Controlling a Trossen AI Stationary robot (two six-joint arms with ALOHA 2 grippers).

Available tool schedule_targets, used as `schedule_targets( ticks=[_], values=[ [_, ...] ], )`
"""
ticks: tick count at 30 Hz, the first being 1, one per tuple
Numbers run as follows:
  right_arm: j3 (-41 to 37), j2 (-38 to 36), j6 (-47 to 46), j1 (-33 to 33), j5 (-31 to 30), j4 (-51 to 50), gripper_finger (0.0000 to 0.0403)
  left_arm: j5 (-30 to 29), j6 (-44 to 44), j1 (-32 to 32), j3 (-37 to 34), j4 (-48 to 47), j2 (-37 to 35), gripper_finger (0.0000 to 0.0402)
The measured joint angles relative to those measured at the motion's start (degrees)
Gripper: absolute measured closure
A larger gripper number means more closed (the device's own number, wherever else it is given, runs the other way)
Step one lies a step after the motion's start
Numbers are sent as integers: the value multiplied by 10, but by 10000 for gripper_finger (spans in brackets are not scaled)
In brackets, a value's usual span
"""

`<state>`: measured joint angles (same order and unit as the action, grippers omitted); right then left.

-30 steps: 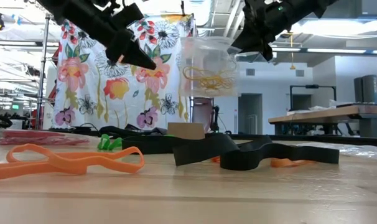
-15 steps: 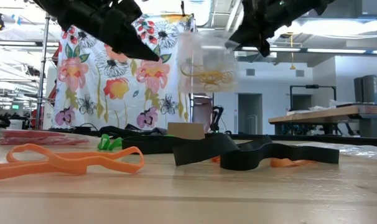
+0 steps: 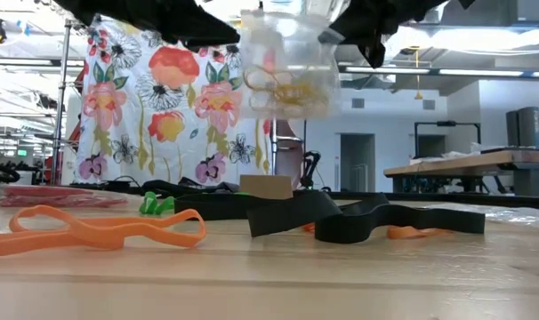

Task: Sort rubber bands
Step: Close the transparent zip bag

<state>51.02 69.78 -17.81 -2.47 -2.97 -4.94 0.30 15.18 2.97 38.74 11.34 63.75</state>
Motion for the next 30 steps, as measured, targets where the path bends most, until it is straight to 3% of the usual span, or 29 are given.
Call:
schedule_targets(
  ticks=[9,16,21,24,27,30],
  values=[
    [0,3,-12,37,-1,53,403,-51,-22,-66,0,25,0,293],
    [0,53,-10,50,-15,103,403,-84,-9,-93,1,34,33,293],
    [0,106,4,50,-16,136,403,-121,-46,-93,1,63,69,297],
    [0,125,17,50,-15,137,403,-121,-63,-96,10,54,83,325],
    [0,132,18,49,-15,134,403,-127,-77,-100,15,15,86,381],
    [0,128,14,49,-16,133,403,-162,-90,-111,20,-17,77,395]
  ],
)
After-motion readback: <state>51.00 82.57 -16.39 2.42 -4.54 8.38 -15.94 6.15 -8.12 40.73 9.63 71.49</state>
